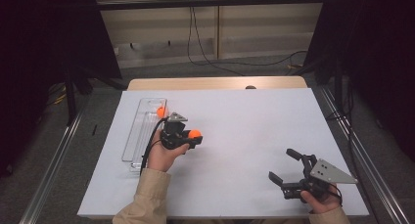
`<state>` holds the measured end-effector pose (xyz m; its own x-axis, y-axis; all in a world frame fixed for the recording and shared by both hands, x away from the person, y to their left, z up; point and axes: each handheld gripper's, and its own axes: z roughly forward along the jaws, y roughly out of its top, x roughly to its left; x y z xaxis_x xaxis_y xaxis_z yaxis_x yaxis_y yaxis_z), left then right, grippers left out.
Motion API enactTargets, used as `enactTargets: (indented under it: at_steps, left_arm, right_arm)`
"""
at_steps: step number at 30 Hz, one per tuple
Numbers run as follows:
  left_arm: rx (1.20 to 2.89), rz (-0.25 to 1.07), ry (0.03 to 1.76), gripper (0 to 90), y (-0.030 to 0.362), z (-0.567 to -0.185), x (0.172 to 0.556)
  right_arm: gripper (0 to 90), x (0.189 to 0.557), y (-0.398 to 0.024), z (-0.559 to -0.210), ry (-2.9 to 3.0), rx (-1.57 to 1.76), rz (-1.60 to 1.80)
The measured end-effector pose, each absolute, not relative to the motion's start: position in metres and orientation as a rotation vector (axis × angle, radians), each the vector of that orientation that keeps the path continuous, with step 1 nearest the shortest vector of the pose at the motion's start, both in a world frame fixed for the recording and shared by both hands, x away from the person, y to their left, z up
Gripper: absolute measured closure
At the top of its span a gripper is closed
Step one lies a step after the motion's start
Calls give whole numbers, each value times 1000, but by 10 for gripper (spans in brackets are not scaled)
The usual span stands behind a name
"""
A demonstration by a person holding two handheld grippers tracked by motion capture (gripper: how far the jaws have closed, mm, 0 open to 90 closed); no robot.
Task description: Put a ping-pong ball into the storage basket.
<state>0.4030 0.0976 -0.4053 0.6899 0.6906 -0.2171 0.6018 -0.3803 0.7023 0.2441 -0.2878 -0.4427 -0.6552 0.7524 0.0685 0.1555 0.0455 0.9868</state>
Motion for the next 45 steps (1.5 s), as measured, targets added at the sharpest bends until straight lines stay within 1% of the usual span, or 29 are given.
enactTargets:
  at_steps: [45]
  left_arm:
    - [2082,152,1019,509,110,-401,404]
  right_arm:
    - [17,244,-288,-443,1855,911,1652]
